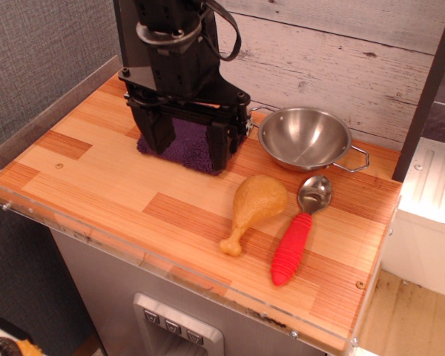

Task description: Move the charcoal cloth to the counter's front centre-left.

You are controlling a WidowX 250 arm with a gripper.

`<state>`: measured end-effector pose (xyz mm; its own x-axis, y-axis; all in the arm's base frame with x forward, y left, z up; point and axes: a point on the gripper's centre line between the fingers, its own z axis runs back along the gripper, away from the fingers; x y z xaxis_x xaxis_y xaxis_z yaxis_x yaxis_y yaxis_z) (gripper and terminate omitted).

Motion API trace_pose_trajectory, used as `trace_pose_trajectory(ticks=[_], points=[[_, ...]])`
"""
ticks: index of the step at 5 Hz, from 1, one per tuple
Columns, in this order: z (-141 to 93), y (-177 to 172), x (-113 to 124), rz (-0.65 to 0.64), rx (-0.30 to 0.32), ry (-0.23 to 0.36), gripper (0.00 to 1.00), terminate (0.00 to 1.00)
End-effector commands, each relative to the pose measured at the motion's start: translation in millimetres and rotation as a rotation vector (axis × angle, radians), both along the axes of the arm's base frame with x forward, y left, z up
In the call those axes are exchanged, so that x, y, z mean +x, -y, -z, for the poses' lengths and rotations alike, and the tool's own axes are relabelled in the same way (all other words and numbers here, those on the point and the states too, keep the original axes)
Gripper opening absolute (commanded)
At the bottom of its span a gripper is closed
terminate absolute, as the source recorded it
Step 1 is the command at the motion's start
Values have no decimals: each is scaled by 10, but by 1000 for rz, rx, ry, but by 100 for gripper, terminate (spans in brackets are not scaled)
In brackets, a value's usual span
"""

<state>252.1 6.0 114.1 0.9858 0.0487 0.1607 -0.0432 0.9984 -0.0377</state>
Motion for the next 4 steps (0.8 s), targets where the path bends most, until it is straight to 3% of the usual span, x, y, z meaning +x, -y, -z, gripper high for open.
trace_pose_trajectory(ticks=[1, 3, 4], points=[[0, 0, 0, 0, 0, 0, 100, 0], [94, -120, 425, -24, -63, -11, 100, 0], [137, -243, 711, -64, -32, -7, 100, 0]])
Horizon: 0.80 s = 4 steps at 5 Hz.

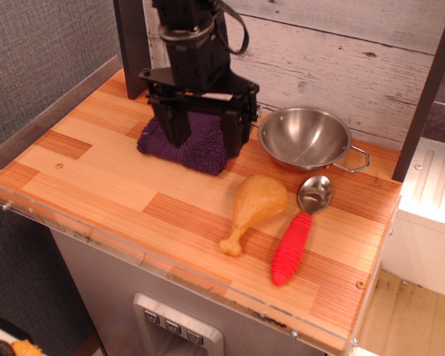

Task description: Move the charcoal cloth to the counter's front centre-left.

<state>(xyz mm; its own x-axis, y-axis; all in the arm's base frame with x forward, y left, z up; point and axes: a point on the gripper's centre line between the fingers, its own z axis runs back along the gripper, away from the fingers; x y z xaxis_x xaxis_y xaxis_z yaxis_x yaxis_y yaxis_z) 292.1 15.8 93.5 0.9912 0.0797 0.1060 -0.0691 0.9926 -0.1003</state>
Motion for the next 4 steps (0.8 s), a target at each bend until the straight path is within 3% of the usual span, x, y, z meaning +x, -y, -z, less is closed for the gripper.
trace_pose_trajectory(ticks=[1, 2, 4], points=[[1, -298, 560, -75, 109, 67, 100, 0], [145, -476, 732, -122, 129, 85, 100, 0], [308, -725, 900, -102, 112, 64, 100, 0]])
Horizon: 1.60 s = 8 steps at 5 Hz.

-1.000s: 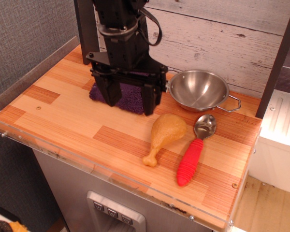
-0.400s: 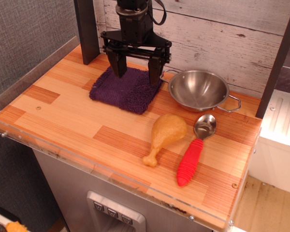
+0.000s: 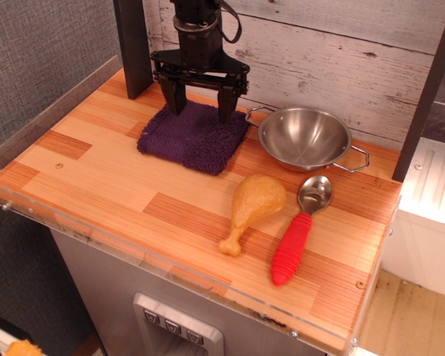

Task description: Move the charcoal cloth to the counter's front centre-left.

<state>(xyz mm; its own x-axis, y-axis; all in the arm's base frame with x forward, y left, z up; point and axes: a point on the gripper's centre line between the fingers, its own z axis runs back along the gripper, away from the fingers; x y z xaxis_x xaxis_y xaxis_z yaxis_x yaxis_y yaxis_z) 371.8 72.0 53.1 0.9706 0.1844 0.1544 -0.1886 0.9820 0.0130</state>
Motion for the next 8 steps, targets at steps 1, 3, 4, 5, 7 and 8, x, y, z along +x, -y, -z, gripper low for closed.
trace_pose_trajectory(ticks=[1, 3, 4, 5, 7, 8], points=[[-34, -207, 131, 89, -60, 12, 100, 0], [117, -175, 134, 252, -67, -76, 100, 0], [280, -74, 76, 305, -27, -125, 100, 0], [385, 0, 8, 307, -7, -144, 100, 0], [524, 52, -61, 281, 9, -204, 100, 0], [520, 14, -70, 275, 13, -204, 100, 0]])
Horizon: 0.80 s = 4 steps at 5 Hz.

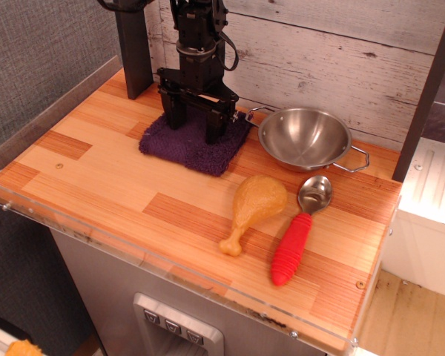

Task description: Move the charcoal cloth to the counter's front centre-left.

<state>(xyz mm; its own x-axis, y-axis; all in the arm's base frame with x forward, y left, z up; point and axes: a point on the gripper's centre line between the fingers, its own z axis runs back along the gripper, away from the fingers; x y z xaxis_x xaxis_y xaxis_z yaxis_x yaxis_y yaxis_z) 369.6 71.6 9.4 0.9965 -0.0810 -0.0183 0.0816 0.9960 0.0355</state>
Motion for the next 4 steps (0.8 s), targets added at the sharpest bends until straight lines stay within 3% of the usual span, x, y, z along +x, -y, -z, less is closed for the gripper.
trace_pose_trajectory(ticks=[1, 4], points=[[65, -31, -159, 17, -12, -20, 100, 0], [-24, -68, -655, 104, -17, -41, 100, 0]])
